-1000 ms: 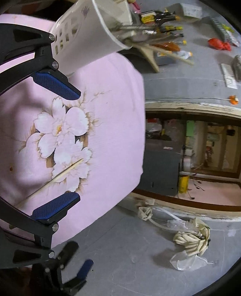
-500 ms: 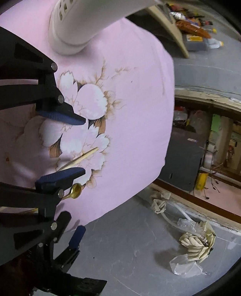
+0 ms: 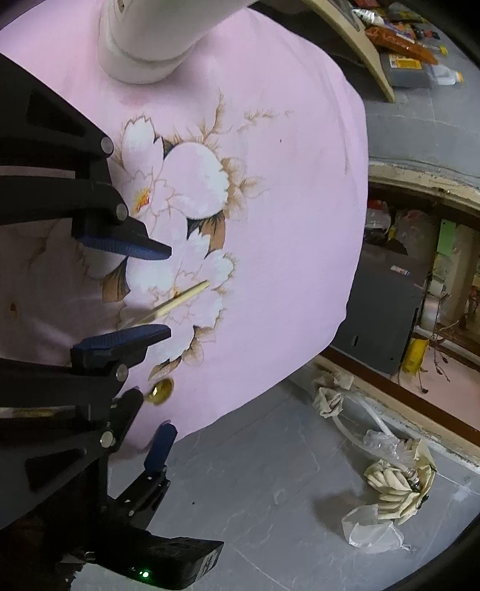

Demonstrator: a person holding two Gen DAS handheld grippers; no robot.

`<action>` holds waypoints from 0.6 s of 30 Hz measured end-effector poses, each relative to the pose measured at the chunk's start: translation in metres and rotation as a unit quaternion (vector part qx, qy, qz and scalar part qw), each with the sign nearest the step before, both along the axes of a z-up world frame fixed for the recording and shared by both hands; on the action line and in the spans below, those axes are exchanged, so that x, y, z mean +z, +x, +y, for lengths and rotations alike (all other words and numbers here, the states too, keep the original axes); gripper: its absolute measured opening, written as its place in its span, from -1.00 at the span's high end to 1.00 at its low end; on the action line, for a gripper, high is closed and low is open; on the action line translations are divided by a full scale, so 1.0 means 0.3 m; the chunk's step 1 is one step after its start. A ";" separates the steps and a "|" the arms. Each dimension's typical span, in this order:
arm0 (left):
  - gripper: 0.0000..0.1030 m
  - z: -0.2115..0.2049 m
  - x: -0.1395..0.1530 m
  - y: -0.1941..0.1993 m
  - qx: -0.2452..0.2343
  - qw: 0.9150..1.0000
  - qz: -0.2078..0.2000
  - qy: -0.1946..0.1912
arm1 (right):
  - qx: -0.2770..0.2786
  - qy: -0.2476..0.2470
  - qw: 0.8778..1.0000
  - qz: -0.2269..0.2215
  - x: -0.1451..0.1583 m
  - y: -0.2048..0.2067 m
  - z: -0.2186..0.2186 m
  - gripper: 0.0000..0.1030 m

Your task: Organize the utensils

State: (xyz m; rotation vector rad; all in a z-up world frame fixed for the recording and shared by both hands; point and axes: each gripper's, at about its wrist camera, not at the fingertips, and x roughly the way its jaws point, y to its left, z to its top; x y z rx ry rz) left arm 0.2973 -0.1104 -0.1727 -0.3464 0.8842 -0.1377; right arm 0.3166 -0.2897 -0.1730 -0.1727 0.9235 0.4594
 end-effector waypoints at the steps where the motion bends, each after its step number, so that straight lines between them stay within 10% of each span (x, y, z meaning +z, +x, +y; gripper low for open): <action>1: 0.39 -0.006 -0.002 0.006 -0.007 1.000 0.003 -0.004 | -0.005 0.003 1.000 0.005 0.000 0.005 -0.014 -0.15; 6: 0.43 -0.036 -0.027 0.040 -0.040 0.999 0.027 -0.023 | -0.014 0.029 0.999 0.033 0.001 0.031 -0.063 0.29; 18: 0.48 -0.063 -0.038 0.095 -0.065 0.996 0.054 -0.011 | -0.047 0.076 0.992 0.085 -0.014 0.005 -0.127 0.31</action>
